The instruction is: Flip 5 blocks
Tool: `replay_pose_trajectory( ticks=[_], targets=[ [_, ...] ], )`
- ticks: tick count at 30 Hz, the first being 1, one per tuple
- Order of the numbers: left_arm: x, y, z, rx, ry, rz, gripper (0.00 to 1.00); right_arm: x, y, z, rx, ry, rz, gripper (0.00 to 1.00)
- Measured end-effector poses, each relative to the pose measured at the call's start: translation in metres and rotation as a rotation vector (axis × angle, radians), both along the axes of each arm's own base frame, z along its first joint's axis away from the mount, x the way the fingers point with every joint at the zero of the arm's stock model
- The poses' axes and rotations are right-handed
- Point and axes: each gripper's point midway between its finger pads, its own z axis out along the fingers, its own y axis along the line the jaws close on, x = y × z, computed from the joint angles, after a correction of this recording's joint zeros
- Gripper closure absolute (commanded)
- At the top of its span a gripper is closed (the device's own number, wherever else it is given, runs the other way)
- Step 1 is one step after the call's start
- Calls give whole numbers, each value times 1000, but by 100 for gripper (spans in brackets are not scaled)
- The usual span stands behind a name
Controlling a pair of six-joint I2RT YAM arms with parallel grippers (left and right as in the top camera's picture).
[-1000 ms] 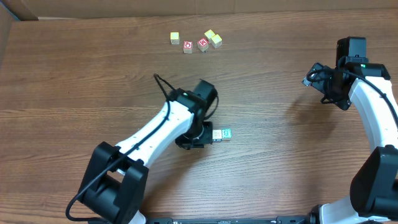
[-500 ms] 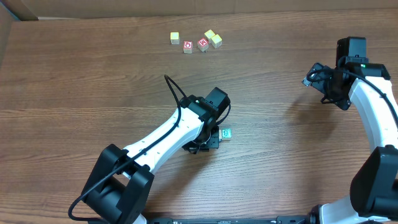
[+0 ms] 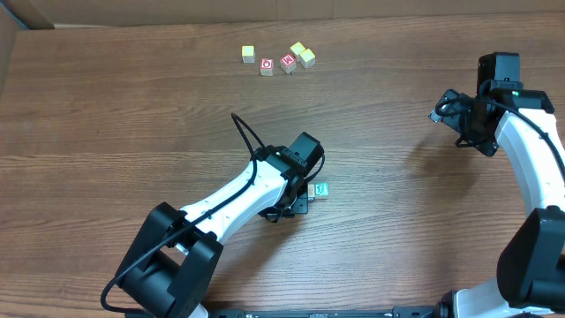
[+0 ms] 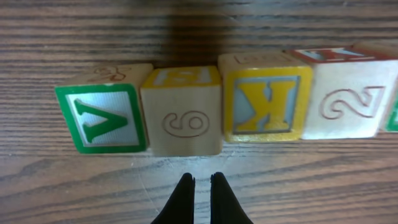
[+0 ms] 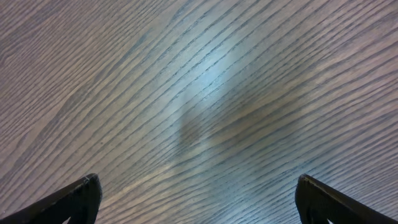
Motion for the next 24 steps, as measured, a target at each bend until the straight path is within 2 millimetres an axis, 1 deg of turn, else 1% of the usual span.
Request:
replay_pose_trajectory(
  ticks=[6, 15, 24],
  targets=[
    [1, 3, -6, 12, -15, 0, 96, 0, 0, 0, 0, -1, 0, 0],
    [7, 1, -5, 6, -44, 1, 96, 0, 0, 0, 0, 0, 0, 0],
    [8, 1, -5, 7, -45, 1, 96, 0, 0, 0, 0, 0, 0, 0]
  ],
)
